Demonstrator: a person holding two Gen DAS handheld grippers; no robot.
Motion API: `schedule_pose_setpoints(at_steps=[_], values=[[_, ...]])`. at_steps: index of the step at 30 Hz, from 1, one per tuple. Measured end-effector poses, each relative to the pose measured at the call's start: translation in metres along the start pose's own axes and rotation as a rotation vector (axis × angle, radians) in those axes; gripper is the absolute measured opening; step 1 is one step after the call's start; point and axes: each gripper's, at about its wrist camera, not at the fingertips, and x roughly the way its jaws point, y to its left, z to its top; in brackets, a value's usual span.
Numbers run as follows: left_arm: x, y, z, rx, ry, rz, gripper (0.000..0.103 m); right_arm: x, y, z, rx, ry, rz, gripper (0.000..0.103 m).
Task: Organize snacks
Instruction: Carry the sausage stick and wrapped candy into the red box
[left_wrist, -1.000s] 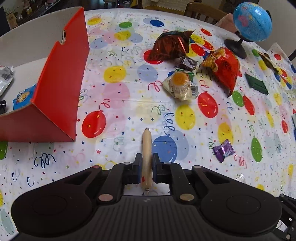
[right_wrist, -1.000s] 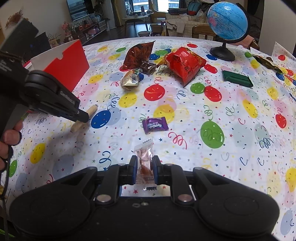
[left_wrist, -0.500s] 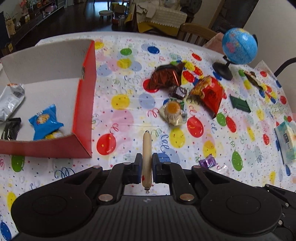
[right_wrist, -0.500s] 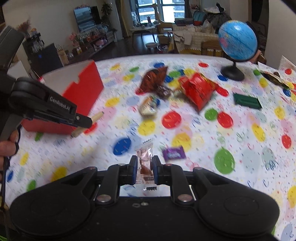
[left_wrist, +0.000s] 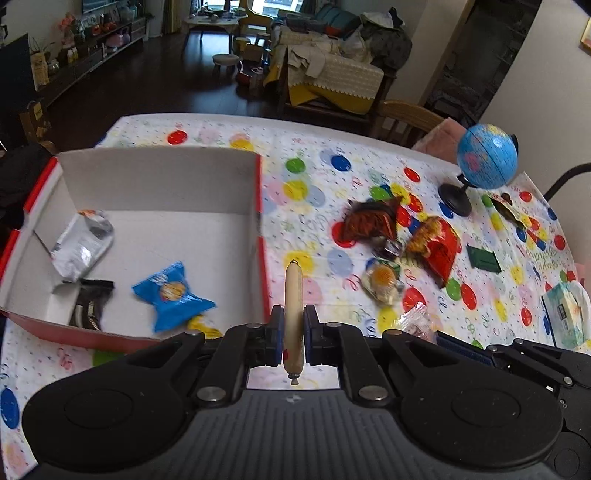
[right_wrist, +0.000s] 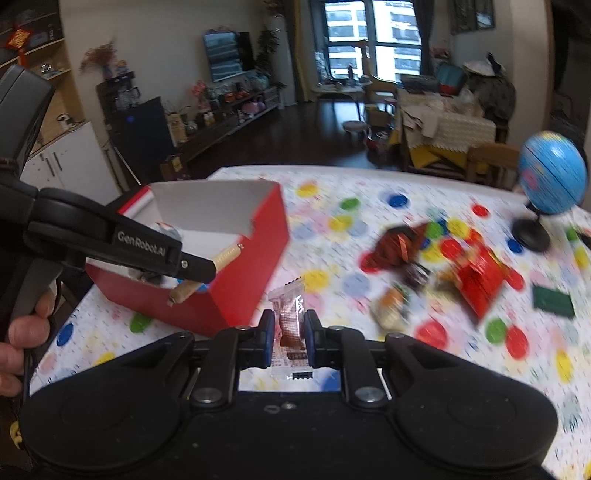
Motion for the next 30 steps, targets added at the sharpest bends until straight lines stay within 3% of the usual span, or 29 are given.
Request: schedule_pose_setpoints(at_steps=[13, 21, 30], values=[[-0.018, 0.079, 0.035, 0.002, -0.059, 0.053, 0.010, 0.058, 0.070, 0.054, -0.062, -0.010, 0.033, 0.015], [0.004, 0.131, 0.052, -0.004, -0.024, 0.095, 0.010, 0.103, 0.102, 0.064, -0.078, 0.041, 0.013, 0.015], [0.047, 0.166, 0.057, 0.000, 0.053, 0.120, 0.010, 0.152, 0.116, 0.063, -0.078, 0.128, -0.037, 0.015]])
